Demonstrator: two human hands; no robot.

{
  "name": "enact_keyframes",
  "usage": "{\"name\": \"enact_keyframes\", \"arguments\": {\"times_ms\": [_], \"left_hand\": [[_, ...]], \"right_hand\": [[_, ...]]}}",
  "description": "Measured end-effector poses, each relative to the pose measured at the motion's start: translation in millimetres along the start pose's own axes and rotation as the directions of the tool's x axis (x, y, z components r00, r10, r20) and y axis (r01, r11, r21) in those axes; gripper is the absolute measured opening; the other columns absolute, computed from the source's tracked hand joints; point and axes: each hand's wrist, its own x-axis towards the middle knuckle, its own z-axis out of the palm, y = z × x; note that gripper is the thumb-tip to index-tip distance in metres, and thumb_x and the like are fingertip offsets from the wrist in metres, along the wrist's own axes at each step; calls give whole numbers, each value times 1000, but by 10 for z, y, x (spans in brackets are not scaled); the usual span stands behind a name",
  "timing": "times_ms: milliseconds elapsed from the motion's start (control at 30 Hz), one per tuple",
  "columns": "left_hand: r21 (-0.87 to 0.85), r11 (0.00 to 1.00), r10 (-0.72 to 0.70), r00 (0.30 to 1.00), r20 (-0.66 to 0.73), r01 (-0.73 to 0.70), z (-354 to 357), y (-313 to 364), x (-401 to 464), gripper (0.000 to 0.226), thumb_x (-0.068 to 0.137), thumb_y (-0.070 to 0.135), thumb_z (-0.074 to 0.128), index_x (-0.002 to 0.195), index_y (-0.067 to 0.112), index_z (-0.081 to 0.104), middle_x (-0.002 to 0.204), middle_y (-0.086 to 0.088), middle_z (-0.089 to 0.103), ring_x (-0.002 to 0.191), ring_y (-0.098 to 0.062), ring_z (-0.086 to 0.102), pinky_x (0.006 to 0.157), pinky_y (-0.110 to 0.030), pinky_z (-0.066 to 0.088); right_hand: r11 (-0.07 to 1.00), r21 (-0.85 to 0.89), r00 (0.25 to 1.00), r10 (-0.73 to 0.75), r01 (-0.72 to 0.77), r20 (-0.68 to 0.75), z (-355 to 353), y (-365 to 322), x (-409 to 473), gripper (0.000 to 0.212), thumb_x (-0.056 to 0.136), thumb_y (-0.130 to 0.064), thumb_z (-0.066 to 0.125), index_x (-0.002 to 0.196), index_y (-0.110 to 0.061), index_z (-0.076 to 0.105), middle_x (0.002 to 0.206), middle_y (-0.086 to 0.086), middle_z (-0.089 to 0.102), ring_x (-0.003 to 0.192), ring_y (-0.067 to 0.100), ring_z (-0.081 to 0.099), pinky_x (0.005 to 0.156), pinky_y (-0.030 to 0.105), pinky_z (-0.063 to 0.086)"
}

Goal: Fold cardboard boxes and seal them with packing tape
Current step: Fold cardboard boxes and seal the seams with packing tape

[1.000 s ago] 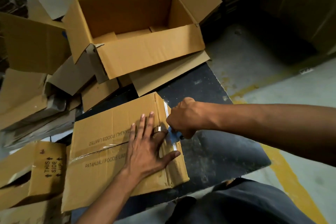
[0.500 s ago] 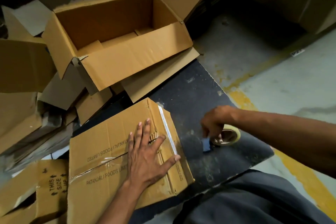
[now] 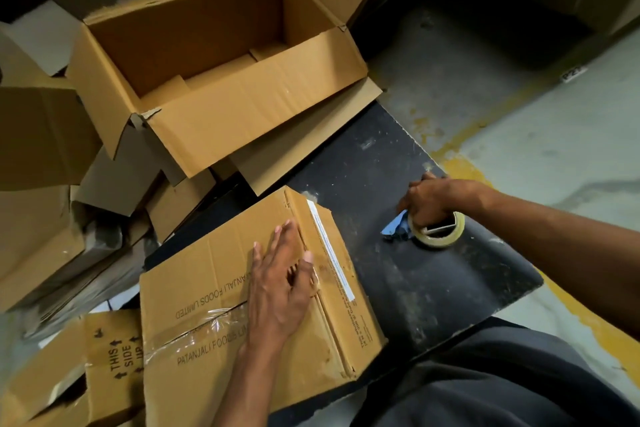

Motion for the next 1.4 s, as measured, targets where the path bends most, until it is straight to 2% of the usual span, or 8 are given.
{"name": "enact_keyframes", "arguments": {"times_ms": [133, 333, 567, 767, 933, 1133, 1233, 1400], "left_hand": [[-52, 997, -71, 973, -221, 61, 155, -176, 157, 53, 107, 45, 34, 157, 32, 29, 161, 9, 29, 152, -12, 23, 127, -48, 19], [-4, 999, -51, 965, -258, 51, 338, -292, 188, 52, 108, 43, 31, 155, 24, 42, 164, 6, 32, 156, -8, 20, 128, -44, 19], [-2, 999, -51, 958, -281, 52, 365, -284, 209, 56, 107, 47, 29, 154, 22, 44, 163, 5, 34, 155, -9, 23, 128, -40, 17], [-22, 999, -38, 951, -305, 33, 372, -288, 206, 53, 107, 44, 32, 152, 20, 49, 162, 5, 38, 155, -9, 26, 127, -37, 17], [-10, 999, -54, 963, -266, 54, 336, -258, 196, 51, 107, 44, 32, 154, 25, 43, 163, 9, 30, 155, -5, 20, 128, -35, 13], [-282, 956, -167, 943, -288, 83, 24, -265, 67, 48, 104, 49, 47, 148, 30, 54, 152, 20, 43, 144, 1, 36, 118, -43, 42], [-371, 928, -186, 906, -381, 35, -317, -559, -132, 38, 102, 47, 57, 133, 27, 68, 140, 17, 60, 129, 6, 54, 106, -33, 54], [-605, 796, -399, 775, -490, 27, -881, -1511, -722, 29, 94, 38, 67, 122, 31, 73, 122, 19, 71, 110, 6, 66, 81, -12, 56]], "right_hand": [[922, 385, 871, 158, 38, -465, 38, -523, -75, 59, 95, -72, 31, 137, -40, 56, 129, 3, 54, 129, 31, 43, 105, 53, 40], [185, 896, 842, 307, 404, -443, 177, -1854, 10, 64, 102, -71, 17, 155, -38, 32, 141, -3, 46, 130, 14, 38, 110, 37, 25], [483, 780, 777, 276, 398, -567, 656, -1792, 279, 56, 106, -58, 23, 152, -29, 36, 138, 0, 50, 122, 14, 46, 105, 51, 45], [291, 824, 739, 366, 486, -565, 484, -1979, 188, 62, 100, -68, 27, 152, -35, 33, 124, -9, 52, 121, 8, 48, 104, 39, 43], [455, 765, 702, 344, 456, -623, 455, -1839, 141, 53, 96, -19, 50, 146, -33, 39, 125, -7, 48, 113, 8, 51, 90, 46, 55], [478, 603, 431, 428, 639, -795, 6, -1871, -252, 50, 84, -6, 49, 131, -23, 51, 112, -8, 46, 100, 11, 52, 85, 24, 46], [597, 403, 336, 227, 694, -914, -322, -2228, -450, 32, 90, -10, 53, 120, -18, 60, 112, -9, 52, 104, 6, 51, 88, 20, 40], [709, 207, 456, -179, 674, -872, -475, -3249, -346, 24, 93, -25, 52, 110, -31, 67, 109, -18, 58, 103, 7, 50, 83, 28, 43]]}}
